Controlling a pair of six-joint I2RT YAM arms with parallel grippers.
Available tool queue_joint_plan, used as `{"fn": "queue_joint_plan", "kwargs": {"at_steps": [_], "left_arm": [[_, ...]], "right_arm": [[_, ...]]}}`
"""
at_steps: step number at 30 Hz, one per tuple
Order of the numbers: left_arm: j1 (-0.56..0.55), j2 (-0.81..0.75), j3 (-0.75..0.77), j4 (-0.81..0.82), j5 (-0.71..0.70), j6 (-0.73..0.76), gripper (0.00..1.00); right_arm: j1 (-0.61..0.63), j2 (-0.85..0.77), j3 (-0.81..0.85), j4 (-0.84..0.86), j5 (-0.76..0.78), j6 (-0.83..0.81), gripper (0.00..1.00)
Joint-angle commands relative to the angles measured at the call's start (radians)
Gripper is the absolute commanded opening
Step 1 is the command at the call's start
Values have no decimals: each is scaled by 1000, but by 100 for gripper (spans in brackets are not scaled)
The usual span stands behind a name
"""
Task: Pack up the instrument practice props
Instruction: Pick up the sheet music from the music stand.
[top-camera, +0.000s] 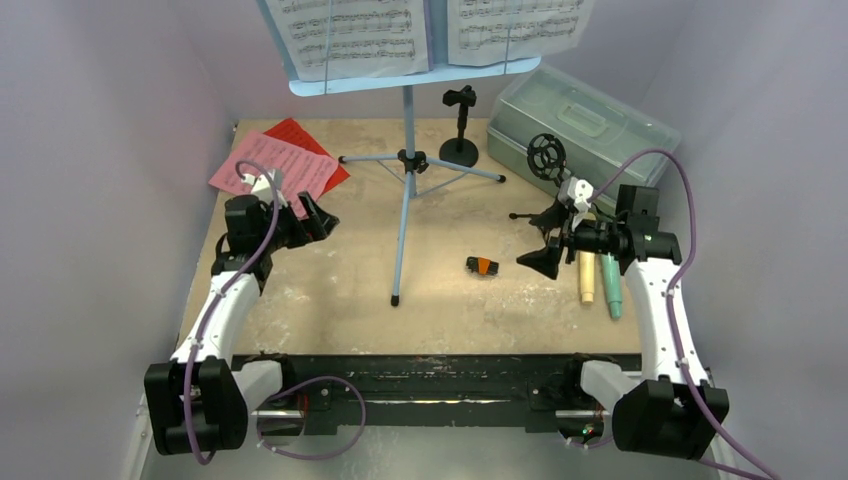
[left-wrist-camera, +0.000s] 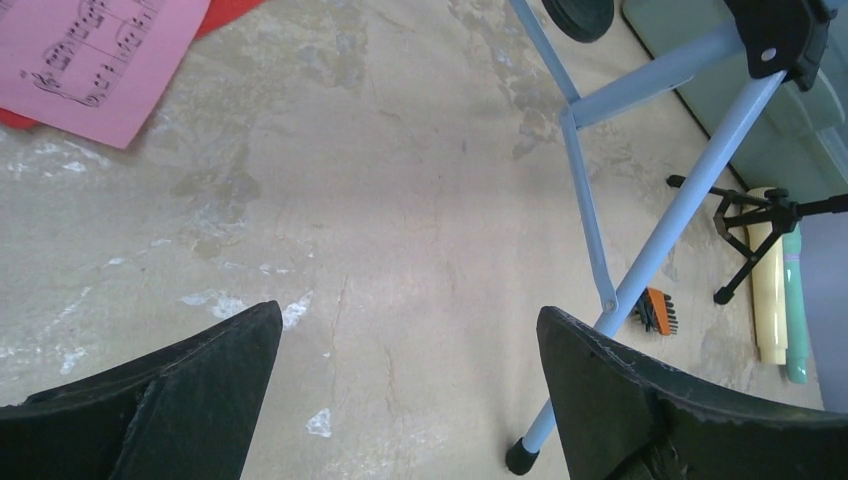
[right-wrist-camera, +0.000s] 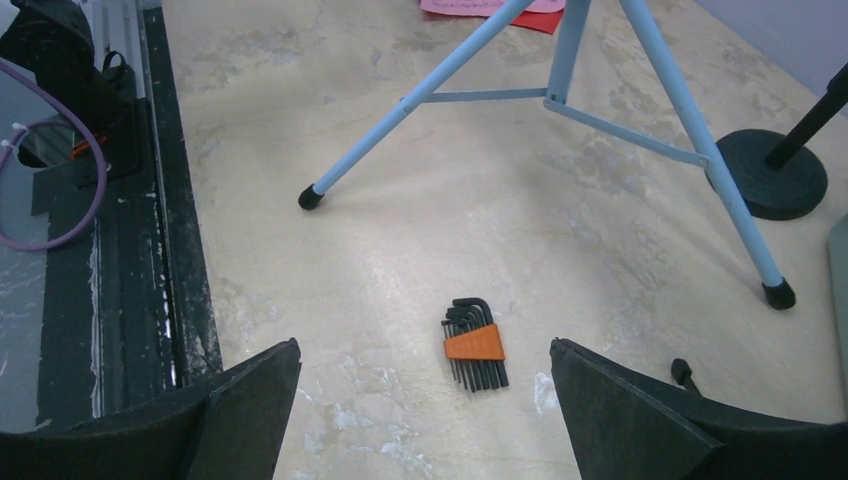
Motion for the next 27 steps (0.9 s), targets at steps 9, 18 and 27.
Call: {"fn": "queue_joint_plan", "kwargs": {"at_steps": [9,18,27], "left_arm": [[-48,-82,-26,59,83,102,99],[-53,-94,-30,60,87,93,98],[-53,-88,-30,60,89,94,98]], "right_arm": [[-2,107,456,-360,73,-254,99],[-2,169,708,-149,45,58,99],[-2,323,969,189,-25,571,99]]}}
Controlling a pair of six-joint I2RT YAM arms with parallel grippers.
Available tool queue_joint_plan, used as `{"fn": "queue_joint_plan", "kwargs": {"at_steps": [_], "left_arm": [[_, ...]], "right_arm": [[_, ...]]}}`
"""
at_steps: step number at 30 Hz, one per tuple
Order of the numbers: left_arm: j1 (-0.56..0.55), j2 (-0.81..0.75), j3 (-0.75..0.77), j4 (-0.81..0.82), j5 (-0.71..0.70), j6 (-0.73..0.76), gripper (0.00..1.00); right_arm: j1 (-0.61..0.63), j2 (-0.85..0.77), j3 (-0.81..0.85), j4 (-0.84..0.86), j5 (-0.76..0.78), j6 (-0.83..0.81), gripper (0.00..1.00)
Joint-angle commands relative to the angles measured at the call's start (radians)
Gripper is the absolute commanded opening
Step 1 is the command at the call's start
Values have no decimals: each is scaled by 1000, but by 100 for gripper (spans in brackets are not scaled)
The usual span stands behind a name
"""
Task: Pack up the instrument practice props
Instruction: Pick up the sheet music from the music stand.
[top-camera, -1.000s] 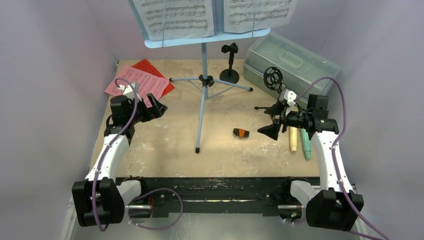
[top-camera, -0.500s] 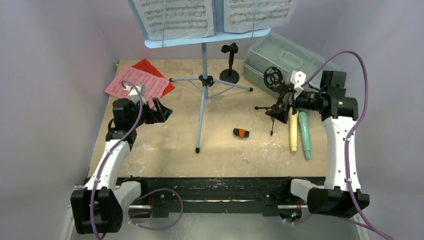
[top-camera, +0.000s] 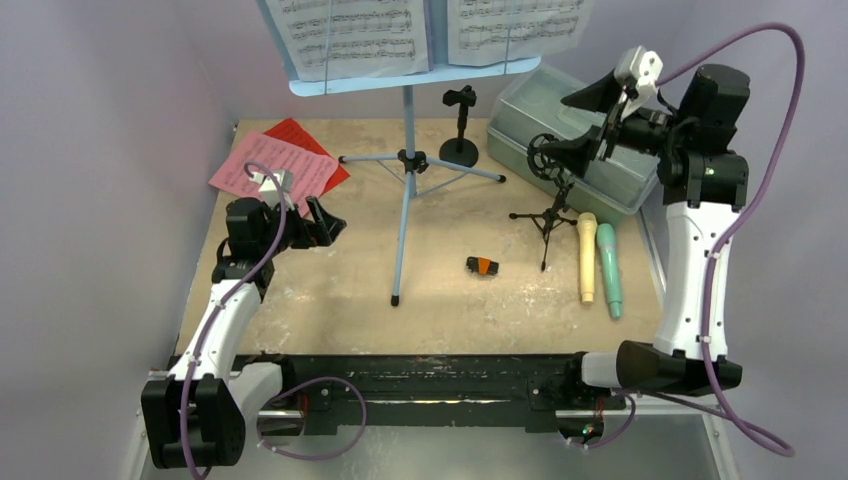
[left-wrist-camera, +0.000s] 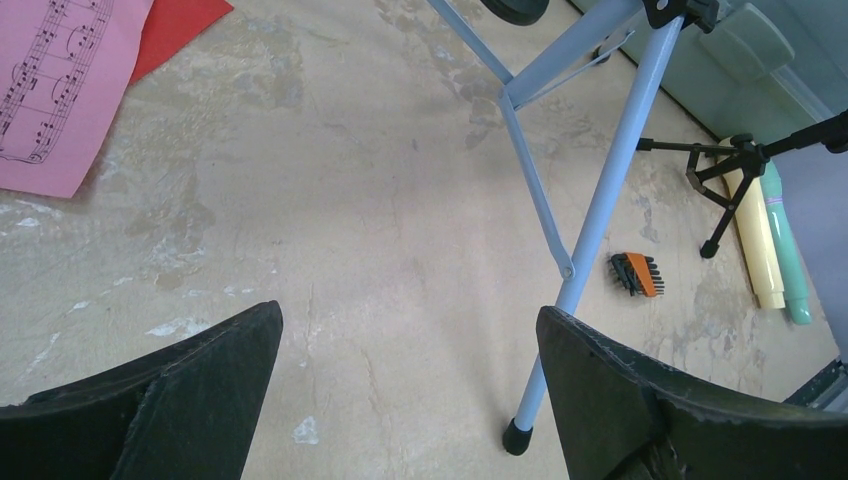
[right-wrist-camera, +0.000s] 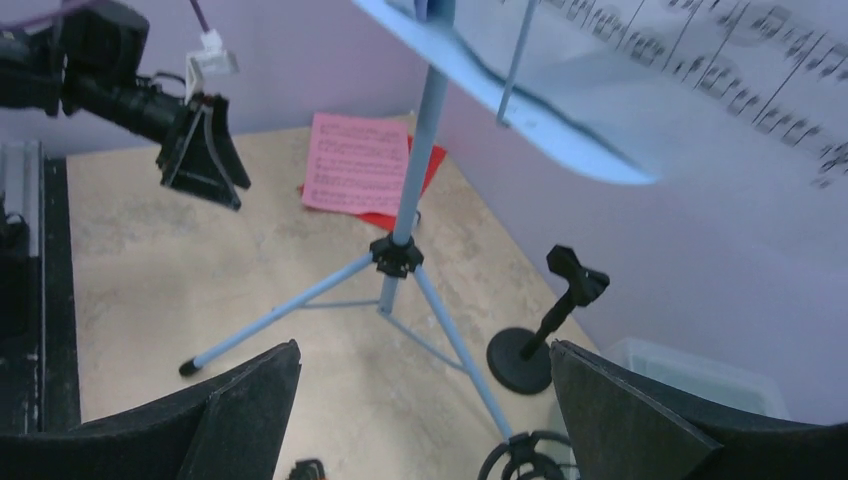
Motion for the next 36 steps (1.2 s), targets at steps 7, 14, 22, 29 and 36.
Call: {"fn": "queue_joint_plan", "kwargs": {"at_steps": [7,14,22,29,36], "left_arm": [[-4,-3,0,45,22,22,98],[-4,0,1,45,22,22,98],[-4,8,3,45,23,22,98],[-4,16,3,44,22,22,98],[-4,23,0,45,38,13,98]], "right_arm": [[-2,134,234,522,-92,678,99],[-26,225,462,527,21,714,99],[-74,293,500,721,149,968,99],[-74,348,421,980,138,1222,99],[-74,361,330,1198,99,1435,97]]}}
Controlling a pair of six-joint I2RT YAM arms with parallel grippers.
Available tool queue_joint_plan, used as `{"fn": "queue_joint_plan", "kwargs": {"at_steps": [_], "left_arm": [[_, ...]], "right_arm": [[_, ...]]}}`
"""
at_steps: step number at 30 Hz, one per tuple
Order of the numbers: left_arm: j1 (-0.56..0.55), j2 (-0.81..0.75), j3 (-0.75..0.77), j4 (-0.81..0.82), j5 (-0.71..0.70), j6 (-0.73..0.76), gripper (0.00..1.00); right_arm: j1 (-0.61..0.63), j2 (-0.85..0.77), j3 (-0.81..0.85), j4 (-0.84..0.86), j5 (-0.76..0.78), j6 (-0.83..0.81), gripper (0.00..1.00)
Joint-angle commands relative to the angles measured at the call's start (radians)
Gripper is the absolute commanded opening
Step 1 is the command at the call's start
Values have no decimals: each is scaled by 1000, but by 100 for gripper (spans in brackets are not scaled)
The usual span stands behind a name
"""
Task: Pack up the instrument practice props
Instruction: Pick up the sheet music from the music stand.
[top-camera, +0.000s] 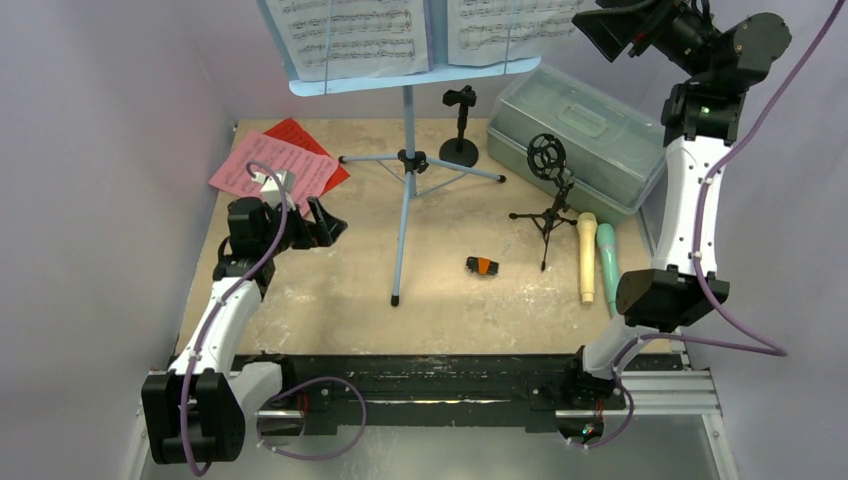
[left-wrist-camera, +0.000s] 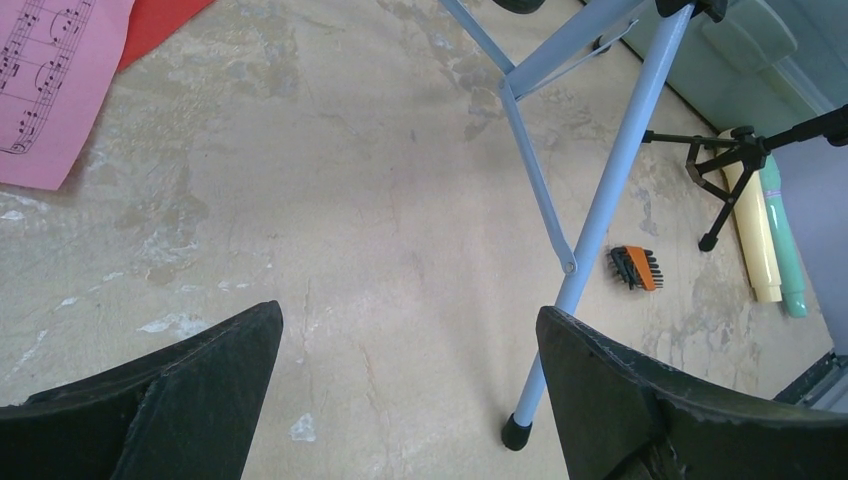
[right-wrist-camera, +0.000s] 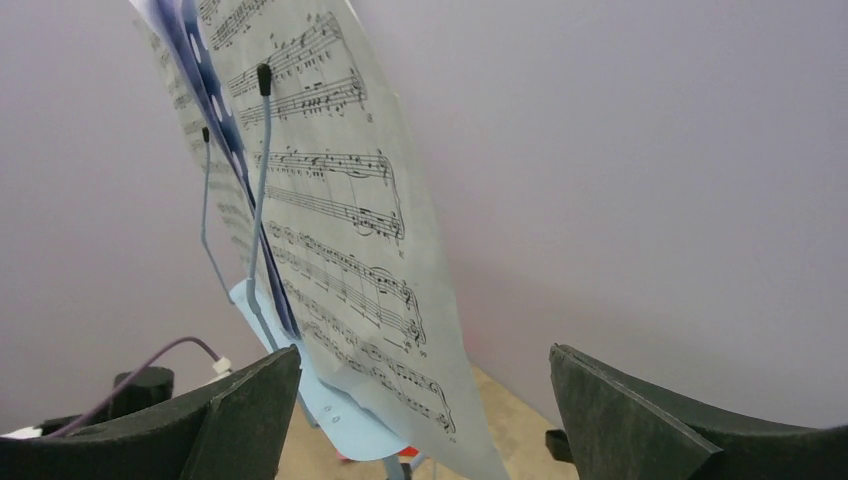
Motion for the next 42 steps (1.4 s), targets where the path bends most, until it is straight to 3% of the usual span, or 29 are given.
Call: {"fn": "queue_joint_plan", "kwargs": {"at_steps": [1,10,25,34,42], "left_arm": [[-3,3,0,45,30,13,98],[-3,3,0,45,28,14,98],[-3,-6,-2,45,45,13,98],[-3,-20,-9,107,92,0,98],[-4,-25,-15,134,125,-13,98]], "right_arm": [[0,-26,-35,211,-21,184,97],[5,-37,-75,390,-88,301,75],[7,-62,-52,403,-108,306,1],[-24,-93,-23,317,-151,225,0],[-120,-143,-7,66,-139,39,0]]}}
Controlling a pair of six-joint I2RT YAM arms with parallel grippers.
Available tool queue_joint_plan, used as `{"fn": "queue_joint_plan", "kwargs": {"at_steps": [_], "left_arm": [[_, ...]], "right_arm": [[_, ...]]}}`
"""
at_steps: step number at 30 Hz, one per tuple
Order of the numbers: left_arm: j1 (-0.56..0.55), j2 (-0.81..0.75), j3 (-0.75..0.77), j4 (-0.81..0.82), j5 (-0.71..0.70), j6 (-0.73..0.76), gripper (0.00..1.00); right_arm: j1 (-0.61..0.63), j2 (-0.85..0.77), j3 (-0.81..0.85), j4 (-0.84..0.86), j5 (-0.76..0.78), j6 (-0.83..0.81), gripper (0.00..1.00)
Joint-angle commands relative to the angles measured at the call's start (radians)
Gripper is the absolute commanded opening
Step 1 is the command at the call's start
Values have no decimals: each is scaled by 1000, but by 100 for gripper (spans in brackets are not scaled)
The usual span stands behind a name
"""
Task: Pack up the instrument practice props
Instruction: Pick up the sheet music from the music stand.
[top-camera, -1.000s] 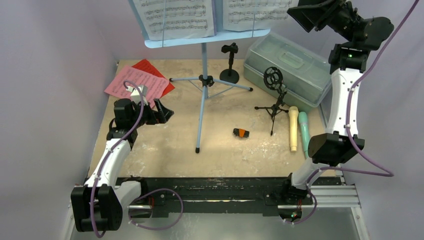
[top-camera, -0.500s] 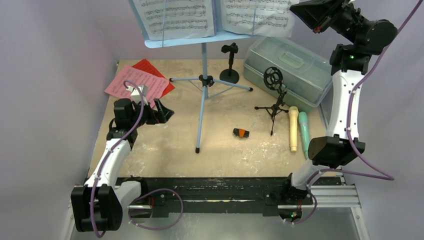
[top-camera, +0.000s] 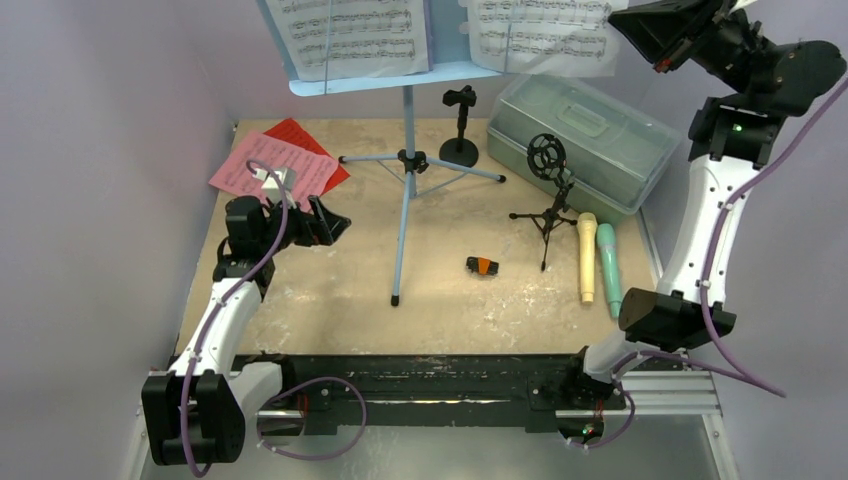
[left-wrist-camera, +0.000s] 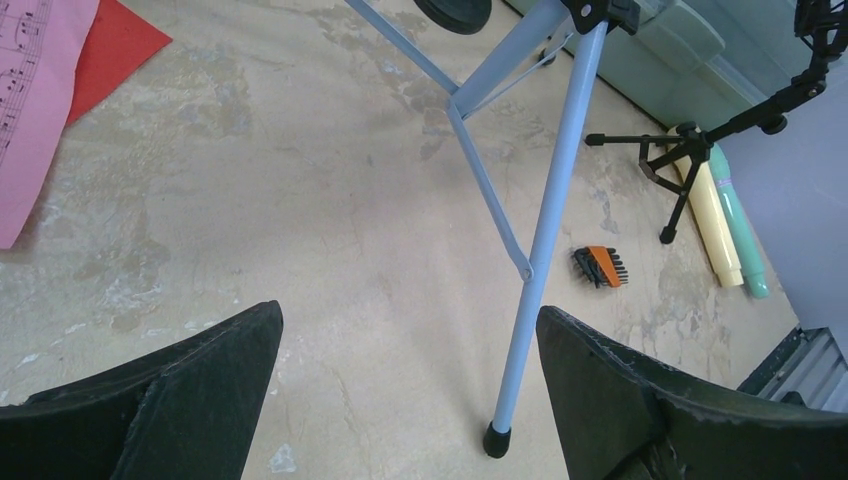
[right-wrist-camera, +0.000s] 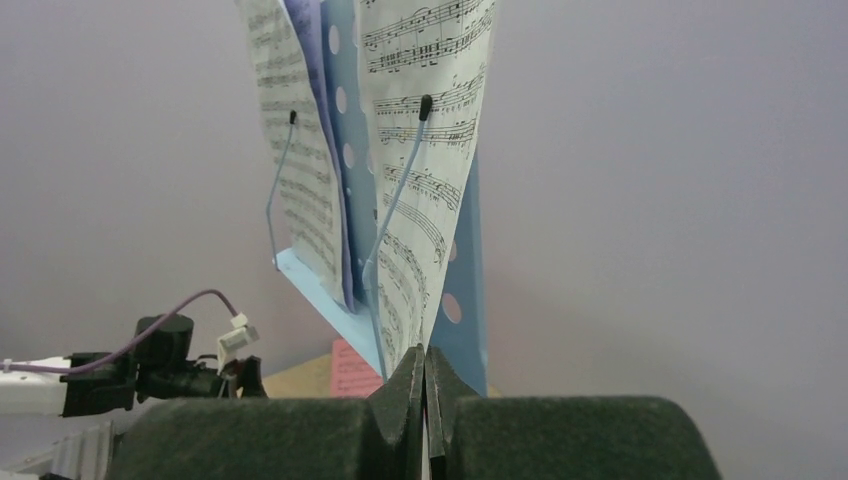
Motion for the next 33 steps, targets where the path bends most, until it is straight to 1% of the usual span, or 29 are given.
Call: {"fn": "queue_joint_plan", "kwargs": {"at_steps": [1,5,8,10,15,19,24,28,33], "left_arm": [[-3,-22,-14,67,52,-12,98],[-5,-25,-23,111,108,-35,98],[-10,-32,-33,148,147,-56,98],[-18,-38,-38,164,168,-63,98],[-31,-42,-50,225,223,-98,98],[-35,-48,-59,270,255,-121,98],[-88,-54,-69,322,289,-149,98],[-123,-60,-81,361,310,-174,98],[-175,-74,-92,388,308,-196,98]], "right_arm": [[-41,-63,23,-177,-2,-153,0],[-72,-117,11,-348,23,-302,0],[-115,-174,-6,-489,59,-461,0],[-152,-215,-30,-550,67,-523,0],[-220,-298,-119,-675,24,-647,0],[-252,-371,-199,-814,-5,-799,0],[-262,-465,-264,-1068,10,-1052,0],[-262,-529,-322,-1205,-2,-1181,0],[-262,-592,-423,-1373,-80,-1320,0]]}}
